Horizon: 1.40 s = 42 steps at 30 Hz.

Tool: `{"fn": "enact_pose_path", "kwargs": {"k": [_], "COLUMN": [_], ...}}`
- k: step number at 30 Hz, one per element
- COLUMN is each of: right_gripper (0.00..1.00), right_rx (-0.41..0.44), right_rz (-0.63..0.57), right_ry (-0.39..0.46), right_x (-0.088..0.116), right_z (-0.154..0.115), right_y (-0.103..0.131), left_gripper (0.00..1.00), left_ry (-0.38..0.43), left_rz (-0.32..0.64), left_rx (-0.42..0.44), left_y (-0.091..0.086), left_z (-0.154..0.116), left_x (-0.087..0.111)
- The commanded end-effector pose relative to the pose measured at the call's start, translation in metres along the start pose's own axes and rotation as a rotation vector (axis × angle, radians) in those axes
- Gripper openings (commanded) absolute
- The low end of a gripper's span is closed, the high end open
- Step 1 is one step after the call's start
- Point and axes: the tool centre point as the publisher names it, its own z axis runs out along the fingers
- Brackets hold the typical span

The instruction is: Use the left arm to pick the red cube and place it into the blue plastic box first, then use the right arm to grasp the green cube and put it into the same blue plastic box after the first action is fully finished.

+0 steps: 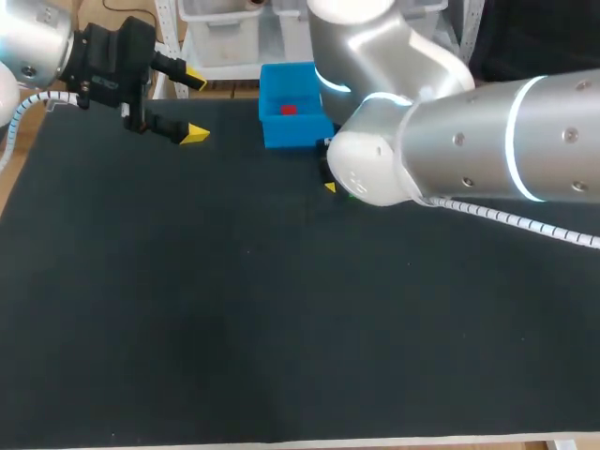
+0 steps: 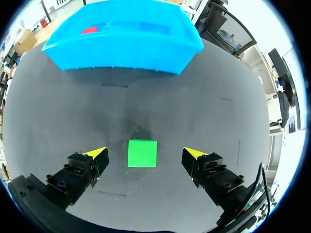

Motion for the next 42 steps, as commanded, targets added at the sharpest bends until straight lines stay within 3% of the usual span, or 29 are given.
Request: {"fn": "enact_pose_path", "kwargs": {"k": [1, 20, 21, 23, 24, 35, 42], "right_gripper": [1.00, 1.00, 0.73, 0.10, 0.00, 0.00, 0.00], "right_rx": [0.001, -0.017, -0.019, -0.021, -0.020, -0.018, -0.018], "right_rz": [-0.002, -0.036, -0.035, -0.035, -0.035, -0.023, 0.000], "right_ry": [-0.007, 0.003, 0.005, 0.008, 0.010, 0.024, 0.005], "right_x": [0.002, -0.007, -0.008, -0.008, -0.008, -0.006, -0.011], "right_z": [0.004, 0.014, 0.015, 0.016, 0.016, 0.019, 0.005], "right_y": [0.000, 0.008, 0.008, 0.008, 0.008, 0.004, -0.006], "left_gripper": [1.00, 1.00, 1.00, 1.00, 1.00, 1.00, 1.00], "left_ry": [-0.004, -0.004, -0.004, -0.004, -0.004, -0.004, -0.004], "left_rz": [0.004, 0.004, 0.004, 0.004, 0.004, 0.004, 0.004], "left_rx": [-0.001, -0.001, -0.001, -0.001, -0.001, -0.001, -0.001], "left_y": [0.000, 0.000, 0.000, 0.000, 0.000, 0.000, 0.000], "left_z": [0.000, 0.000, 0.000, 0.000, 0.000, 0.000, 0.000], "left_x": [0.001, 0.001, 0.001, 0.001, 0.001, 0.001, 0.001]}}
